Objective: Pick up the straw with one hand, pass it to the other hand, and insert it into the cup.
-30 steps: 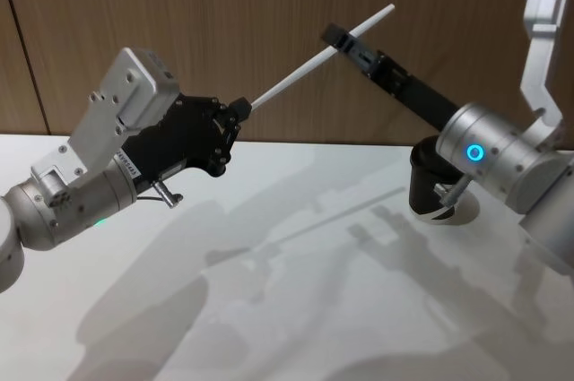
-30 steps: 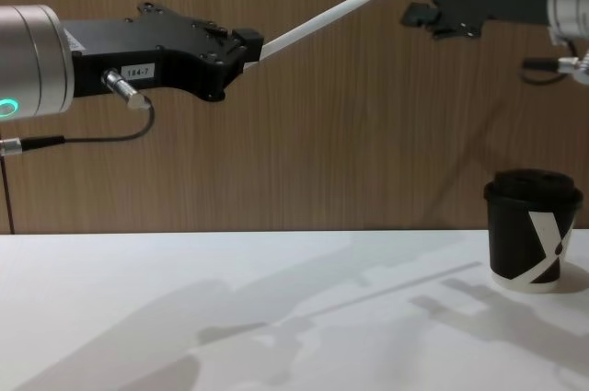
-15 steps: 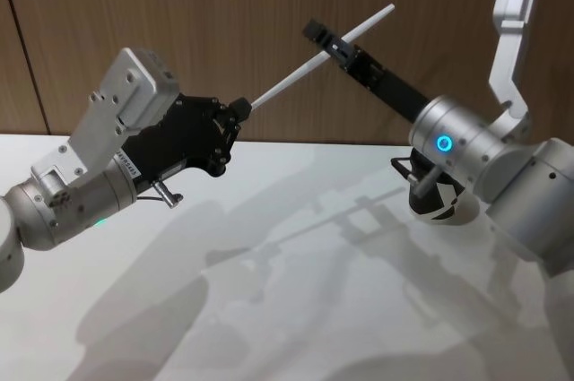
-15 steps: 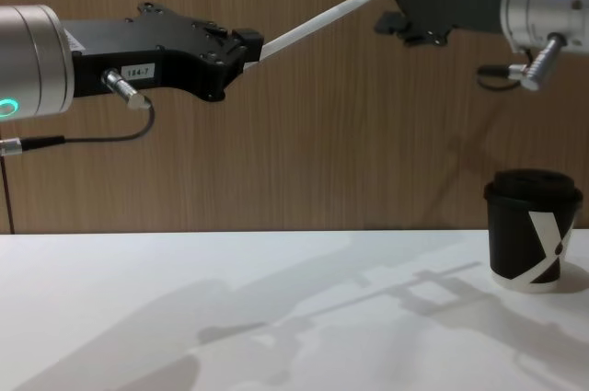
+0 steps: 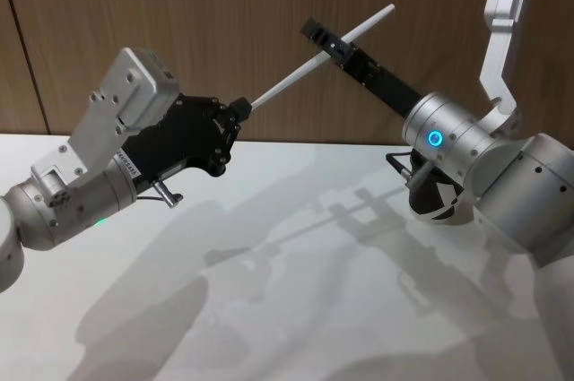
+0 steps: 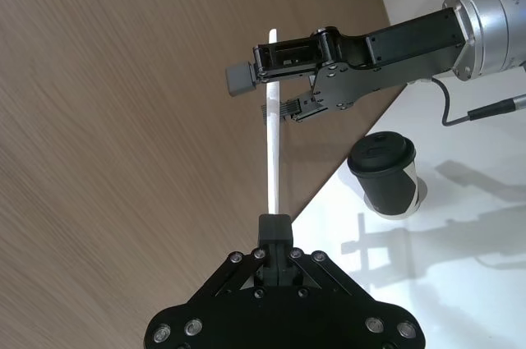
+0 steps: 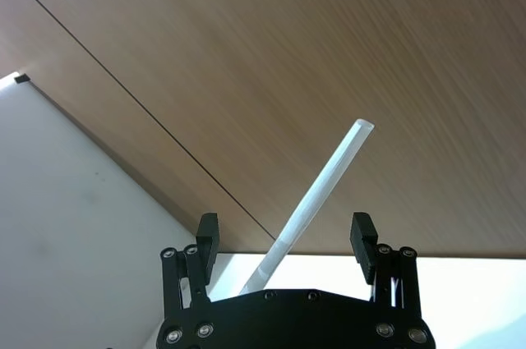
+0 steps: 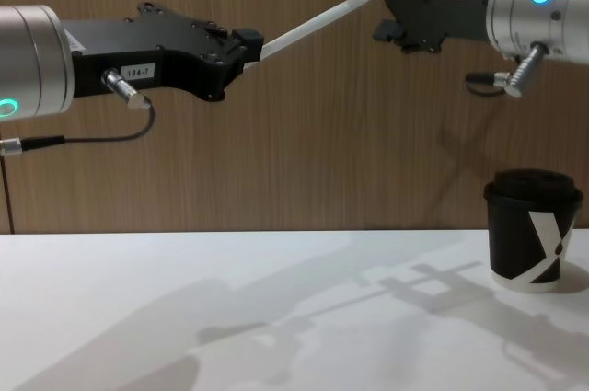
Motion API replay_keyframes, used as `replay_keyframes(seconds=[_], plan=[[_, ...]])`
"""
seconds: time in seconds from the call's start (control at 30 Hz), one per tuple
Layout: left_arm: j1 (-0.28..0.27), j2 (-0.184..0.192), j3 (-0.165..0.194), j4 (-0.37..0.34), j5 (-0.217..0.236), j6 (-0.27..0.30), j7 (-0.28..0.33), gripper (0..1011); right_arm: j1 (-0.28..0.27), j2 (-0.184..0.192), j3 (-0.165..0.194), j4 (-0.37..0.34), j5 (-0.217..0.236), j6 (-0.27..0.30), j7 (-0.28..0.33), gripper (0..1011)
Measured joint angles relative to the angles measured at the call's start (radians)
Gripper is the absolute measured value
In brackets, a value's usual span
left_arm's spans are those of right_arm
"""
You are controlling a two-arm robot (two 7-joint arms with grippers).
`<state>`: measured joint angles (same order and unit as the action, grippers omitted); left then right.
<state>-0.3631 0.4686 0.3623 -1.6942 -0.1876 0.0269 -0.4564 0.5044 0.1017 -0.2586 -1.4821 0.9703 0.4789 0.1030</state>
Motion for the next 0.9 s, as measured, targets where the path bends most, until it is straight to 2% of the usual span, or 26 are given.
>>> replay_keyframes(seconds=[0.2,0.43,0.63,0.67,0.77,0.9], plan=[[0.0,0.0,0.0,0.0,0.0,0.0,0.0,0,0.007,0.003,-0.002,0.013,-0.003,-0.01,-0.002,1001],[0.0,0.0,0.0,0.0,0.0,0.0,0.0,0,0.01,0.005,-0.004,0.022,-0.005,-0.015,-0.004,889],[0.0,0.0,0.0,0.0,0.0,0.0,0.0,0,0.013,0.006,-0.005,0.026,-0.006,-0.019,-0.004,712],[0.0,0.0,0.0,0.0,0.0,0.0,0.0,0,0.013,0.006,-0.005,0.027,-0.006,-0.019,-0.004,652],[0.0,0.0,0.0,0.0,0.0,0.0,0.0,0,0.013,0.006,-0.005,0.028,-0.006,-0.02,-0.005,593],[0.0,0.0,0.0,0.0,0.0,0.0,0.0,0,0.014,0.007,-0.006,0.029,-0.007,-0.021,-0.005,430]])
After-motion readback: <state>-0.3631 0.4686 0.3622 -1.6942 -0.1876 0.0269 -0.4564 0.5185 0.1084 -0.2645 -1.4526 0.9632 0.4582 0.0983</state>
